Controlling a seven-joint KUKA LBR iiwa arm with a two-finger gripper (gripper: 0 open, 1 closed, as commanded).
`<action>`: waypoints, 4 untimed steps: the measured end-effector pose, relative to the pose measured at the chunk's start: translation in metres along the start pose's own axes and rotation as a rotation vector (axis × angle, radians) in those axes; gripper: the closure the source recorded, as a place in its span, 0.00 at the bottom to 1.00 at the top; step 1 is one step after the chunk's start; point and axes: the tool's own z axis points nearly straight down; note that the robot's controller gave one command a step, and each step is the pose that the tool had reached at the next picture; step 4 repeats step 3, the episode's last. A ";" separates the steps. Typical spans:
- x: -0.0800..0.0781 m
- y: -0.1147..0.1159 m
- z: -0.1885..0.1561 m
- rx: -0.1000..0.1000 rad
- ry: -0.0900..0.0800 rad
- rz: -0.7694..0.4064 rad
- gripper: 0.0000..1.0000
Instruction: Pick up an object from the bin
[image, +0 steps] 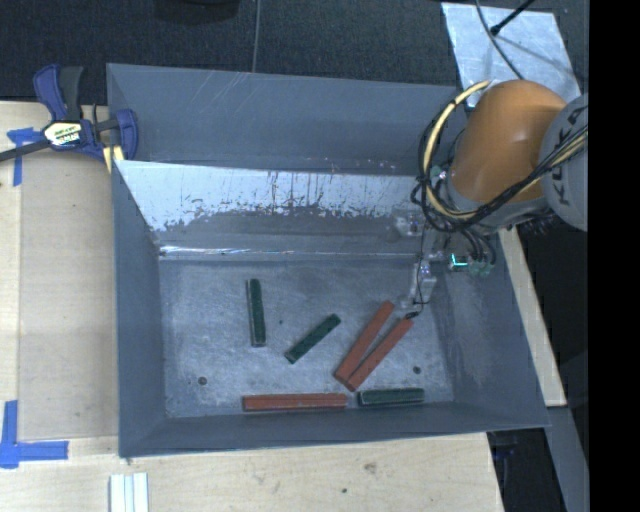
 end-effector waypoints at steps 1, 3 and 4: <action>0.073 -0.008 0.079 0.000 -0.003 -0.191 0.00; 0.077 -0.032 -0.070 0.005 -0.016 -0.200 1.00; 0.077 -0.032 -0.070 0.005 -0.016 -0.200 1.00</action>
Offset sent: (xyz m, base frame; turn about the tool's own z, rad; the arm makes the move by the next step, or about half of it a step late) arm -0.0723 -0.0074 -0.0772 -0.1928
